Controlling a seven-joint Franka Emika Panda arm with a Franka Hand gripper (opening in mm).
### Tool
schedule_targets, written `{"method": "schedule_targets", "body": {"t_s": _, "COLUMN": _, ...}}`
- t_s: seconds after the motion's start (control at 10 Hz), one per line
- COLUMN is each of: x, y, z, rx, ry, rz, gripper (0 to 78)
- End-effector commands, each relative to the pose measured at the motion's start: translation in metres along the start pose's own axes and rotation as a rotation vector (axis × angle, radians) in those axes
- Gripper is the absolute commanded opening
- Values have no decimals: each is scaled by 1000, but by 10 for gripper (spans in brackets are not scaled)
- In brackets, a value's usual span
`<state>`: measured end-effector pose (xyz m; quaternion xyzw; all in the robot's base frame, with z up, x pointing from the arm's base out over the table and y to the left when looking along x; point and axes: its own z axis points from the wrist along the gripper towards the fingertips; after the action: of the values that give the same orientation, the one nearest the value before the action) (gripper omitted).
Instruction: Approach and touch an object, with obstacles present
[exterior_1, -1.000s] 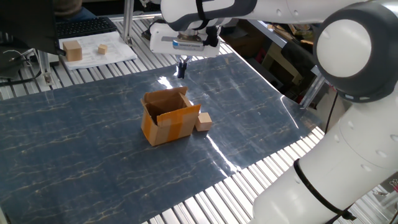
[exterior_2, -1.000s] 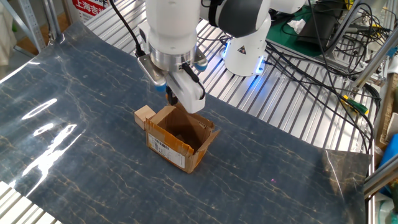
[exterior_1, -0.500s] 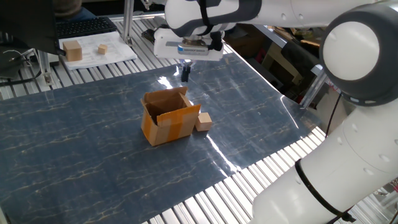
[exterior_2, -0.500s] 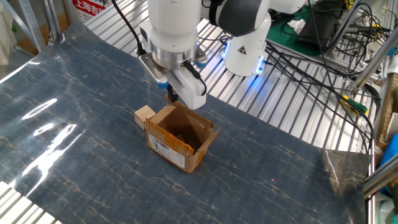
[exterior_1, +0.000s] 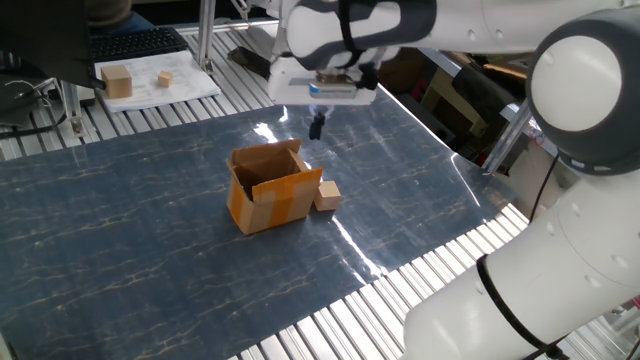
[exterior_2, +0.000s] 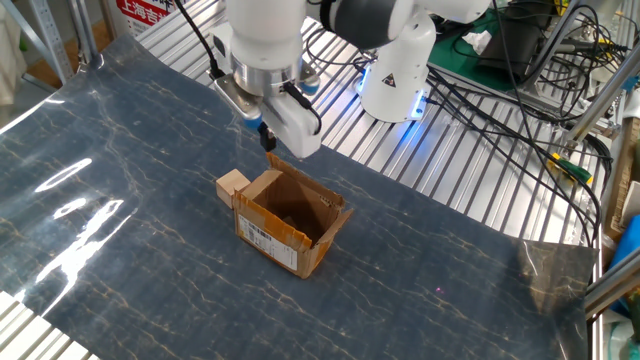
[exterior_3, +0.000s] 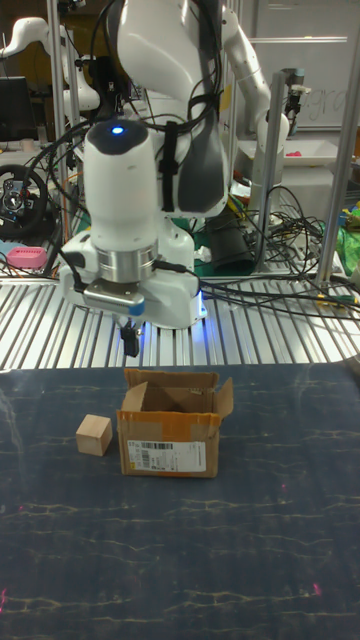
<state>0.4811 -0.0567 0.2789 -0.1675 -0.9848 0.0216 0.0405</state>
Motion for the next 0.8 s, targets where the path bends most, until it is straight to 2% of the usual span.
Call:
{"method": "schedule_targets", "body": {"t_s": 0.1, "x": 6, "y": -27, "z": 23, "rx": -3, "ry": -10, "rz": -67, "gripper": 0}}
{"method": "schedule_targets", "body": {"t_s": 0.4, "x": 6, "y": -40, "z": 33, "rx": -6, "ry": -13, "rz": -81, "gripper": 0}}
{"method": "schedule_targets", "body": {"t_s": 0.8, "x": 7, "y": -53, "z": 46, "rx": 1, "ry": -21, "rz": 22, "gripper": 0}}
